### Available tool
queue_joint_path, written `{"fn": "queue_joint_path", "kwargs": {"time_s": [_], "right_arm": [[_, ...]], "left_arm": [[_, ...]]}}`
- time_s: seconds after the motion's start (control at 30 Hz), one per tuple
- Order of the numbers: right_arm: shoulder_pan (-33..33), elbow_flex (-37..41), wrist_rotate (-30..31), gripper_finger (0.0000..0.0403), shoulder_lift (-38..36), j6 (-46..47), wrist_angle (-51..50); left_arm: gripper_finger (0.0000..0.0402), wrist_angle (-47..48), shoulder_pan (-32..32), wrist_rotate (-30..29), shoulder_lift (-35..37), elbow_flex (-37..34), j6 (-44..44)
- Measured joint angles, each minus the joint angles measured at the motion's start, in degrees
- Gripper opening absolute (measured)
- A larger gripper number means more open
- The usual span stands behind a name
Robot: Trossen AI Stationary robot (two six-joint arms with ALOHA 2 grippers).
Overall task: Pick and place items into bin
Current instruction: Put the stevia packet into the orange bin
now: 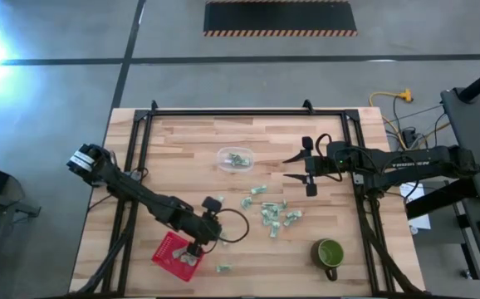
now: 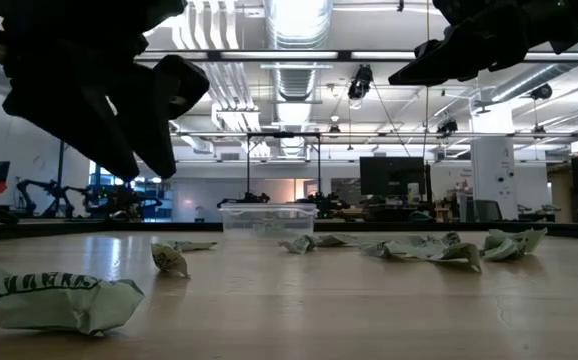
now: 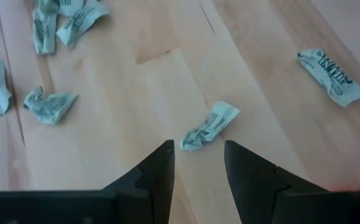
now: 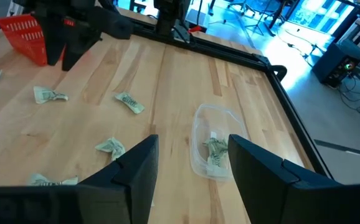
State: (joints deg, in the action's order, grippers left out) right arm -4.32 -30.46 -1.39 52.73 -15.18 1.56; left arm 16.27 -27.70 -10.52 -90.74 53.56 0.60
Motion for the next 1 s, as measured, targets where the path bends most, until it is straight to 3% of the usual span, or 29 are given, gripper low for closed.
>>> {"fn": "queue_joint_path", "kwargs": {"time_s": [0.6,1.0], "right_arm": [[-0.07,0.50,0.02,0.0183,-0.04,0.00,0.37],[-0.09,0.50,0.02,0.0183,-0.04,0.00,0.44]], "left_arm": [[0.0123,-1.19,0.60,2.11,-12.73,5.38,-5.93],[0.0123,-0.72,1.03,2.28,-12.59,6.40,-7.03]]}}
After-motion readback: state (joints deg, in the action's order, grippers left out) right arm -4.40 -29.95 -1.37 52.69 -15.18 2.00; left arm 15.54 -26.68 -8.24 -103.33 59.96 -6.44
